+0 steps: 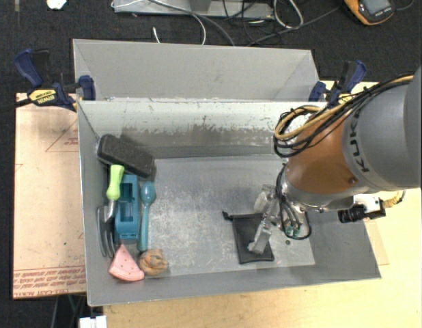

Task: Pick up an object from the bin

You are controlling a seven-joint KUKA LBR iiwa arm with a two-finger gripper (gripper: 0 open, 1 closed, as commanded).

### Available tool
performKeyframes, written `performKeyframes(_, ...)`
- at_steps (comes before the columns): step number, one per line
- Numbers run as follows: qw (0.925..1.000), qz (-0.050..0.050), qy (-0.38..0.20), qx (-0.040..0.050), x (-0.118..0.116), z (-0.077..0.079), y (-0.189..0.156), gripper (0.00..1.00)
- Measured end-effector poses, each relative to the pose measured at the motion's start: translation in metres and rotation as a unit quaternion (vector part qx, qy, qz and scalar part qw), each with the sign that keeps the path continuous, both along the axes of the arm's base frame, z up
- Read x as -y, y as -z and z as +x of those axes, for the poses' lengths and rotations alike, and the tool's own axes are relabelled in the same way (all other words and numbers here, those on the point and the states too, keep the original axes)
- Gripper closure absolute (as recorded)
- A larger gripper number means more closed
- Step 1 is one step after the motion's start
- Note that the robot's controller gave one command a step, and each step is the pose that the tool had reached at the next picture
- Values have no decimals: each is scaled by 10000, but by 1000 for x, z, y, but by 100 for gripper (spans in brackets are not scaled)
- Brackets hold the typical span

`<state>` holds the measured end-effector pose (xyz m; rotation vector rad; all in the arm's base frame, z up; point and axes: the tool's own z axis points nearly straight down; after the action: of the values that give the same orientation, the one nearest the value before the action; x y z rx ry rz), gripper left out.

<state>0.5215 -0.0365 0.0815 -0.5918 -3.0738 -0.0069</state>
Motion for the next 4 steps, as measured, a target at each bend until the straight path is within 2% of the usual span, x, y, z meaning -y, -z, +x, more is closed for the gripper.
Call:
performKeyframes(1, 9989, -17, 454, 98, 2, -9, 11, 100)
performKeyframes(4, 9990, -21, 437, 126, -5, -18, 10, 100)
